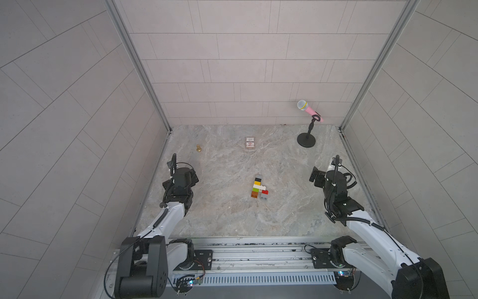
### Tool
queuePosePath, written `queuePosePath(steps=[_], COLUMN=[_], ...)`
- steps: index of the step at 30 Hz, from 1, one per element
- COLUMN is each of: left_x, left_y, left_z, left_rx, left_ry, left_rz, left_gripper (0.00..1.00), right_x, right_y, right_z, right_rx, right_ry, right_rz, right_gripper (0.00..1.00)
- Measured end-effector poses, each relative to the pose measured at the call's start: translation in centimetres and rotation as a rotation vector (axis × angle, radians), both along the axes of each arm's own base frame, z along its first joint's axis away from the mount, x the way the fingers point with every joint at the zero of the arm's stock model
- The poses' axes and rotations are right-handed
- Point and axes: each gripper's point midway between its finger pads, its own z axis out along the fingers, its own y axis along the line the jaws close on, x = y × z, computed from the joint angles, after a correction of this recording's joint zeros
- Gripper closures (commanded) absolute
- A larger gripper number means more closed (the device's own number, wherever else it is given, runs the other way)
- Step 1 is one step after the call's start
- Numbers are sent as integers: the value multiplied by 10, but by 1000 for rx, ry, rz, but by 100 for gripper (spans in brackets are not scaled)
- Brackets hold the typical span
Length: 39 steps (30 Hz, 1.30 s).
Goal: Assemble the letter h with lego
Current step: Reset both arms
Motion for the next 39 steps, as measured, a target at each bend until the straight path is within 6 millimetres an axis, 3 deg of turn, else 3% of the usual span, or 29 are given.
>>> queuePosePath(steps=[5,9,14,20,27,30,35,39], left_x=[11,20,32,42,48,59,67,67], left_y=[-8,-23,-35,-42,-53,-54,-53,-53], left_z=[-17,-33,-20,-11,-56,-48,-37,-37], left_rx=[1,-12,9,33,18,32,52,55], left_ry=[-25,-22,-93,-154,-65,-73,-100,-100], left_rz=[-60,-159,-255,-323,-410,-413,-409,-407], left_gripper=[0,0,0,0,0,0,0,0], right_x=[-8,9,27,43,51,50,80,84], right_y=[-23,-24,-22,-24,-8,-4,-12,-16], right_z=[-28,-42,-67,-64,-73,-90,-64,-61], right_rx=[-96,-117,-131,-125,-166,-179,-151,-138], right_ry=[21,76,130,32,-26,30,-2,-5], right_rz=[-28,-1,35,50,113,135,133,137], right_gripper=[1,1,0,0,0,0,0,0])
